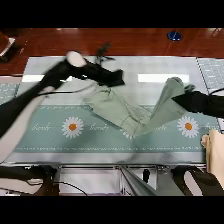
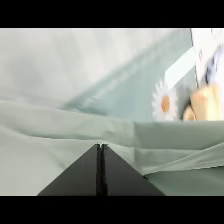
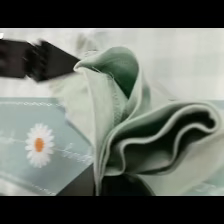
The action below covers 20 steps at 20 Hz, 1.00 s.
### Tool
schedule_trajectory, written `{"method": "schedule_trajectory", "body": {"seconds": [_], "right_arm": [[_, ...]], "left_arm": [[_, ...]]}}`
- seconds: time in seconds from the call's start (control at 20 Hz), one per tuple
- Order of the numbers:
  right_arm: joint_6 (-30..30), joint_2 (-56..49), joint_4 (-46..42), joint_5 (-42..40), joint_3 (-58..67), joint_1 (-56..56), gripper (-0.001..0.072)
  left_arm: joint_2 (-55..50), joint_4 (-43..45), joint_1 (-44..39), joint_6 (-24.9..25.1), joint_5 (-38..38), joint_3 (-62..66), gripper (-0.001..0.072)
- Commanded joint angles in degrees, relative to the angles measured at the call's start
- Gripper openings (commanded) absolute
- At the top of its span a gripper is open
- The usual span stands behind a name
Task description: Fold the shirts.
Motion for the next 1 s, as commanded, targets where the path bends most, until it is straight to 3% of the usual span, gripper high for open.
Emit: {"method": "schedule_trajectory", "body": {"seconds": [0.0,0.15,0.4,0.6,0.85,0.9,0.95], "right_arm": [[-2.12,-10.1,3.32,-7.04,3.26,11.54,0.0021],[-2.01,-24.98,3.26,-15.65,12.44,23.8,0.0021],[0.57,-49.55,3.26,-16.31,32.44,32.54,0.0021],[1.95,-62.1,3.98,-16.37,41.38,35.67,0.0021],[3.61,-68.11,4.07,-17.77,44.13,36.89,0.0026],[3.61,-68.26,4.35,-18.1,44.13,36.89,0.0162],[2.71,-68.28,4.5,-17.55,44.13,36.89,0.0421]], "left_arm": [[18.05,4.0,11.65,4.52,1.97,-10.69,0.0018],[35.12,4.02,16.83,7.21,3.96,-23.52,0.0018],[53.27,4.13,17.77,7.13,4.17,-42.42,0.0018],[57.7,4.09,17.79,6.71,4.11,-51.23,0.0018],[57.27,4.09,17.79,6.34,5.35,-53.83,0.0018],[57.24,4.11,17.79,6.34,5.81,-53.88,0.0018],[57.24,4.11,17.79,6.34,6.54,-53.88,0.0018]]}}
